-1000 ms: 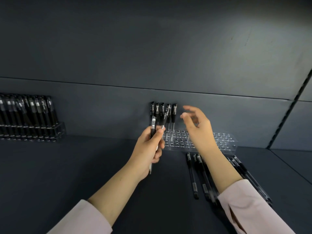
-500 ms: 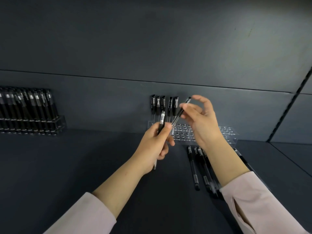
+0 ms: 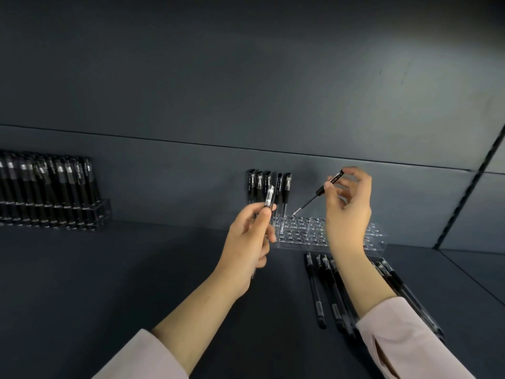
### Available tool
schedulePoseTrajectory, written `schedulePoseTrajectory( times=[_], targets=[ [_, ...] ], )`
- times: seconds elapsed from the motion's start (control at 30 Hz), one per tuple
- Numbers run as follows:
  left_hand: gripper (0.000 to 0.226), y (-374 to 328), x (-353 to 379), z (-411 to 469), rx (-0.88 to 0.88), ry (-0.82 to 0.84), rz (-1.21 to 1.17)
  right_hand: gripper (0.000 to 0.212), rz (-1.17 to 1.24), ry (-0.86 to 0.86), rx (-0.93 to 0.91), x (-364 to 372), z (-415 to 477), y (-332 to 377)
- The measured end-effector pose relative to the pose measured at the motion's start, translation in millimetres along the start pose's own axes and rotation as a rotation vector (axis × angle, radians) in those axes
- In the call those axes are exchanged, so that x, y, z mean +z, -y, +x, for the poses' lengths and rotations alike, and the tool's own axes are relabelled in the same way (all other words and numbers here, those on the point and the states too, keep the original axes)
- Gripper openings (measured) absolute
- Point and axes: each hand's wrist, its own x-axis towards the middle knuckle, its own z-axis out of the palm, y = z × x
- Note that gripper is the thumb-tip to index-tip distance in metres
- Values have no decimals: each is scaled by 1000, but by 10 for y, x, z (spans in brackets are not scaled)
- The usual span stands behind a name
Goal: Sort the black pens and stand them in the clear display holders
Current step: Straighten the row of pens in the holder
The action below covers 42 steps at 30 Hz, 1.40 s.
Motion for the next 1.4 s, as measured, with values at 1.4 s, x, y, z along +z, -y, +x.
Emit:
schedulePoseTrajectory(
  times=[1.4],
  targets=[
    [16, 33, 28, -24, 33, 60, 94, 17, 312, 568, 378, 30, -98, 210]
  ],
)
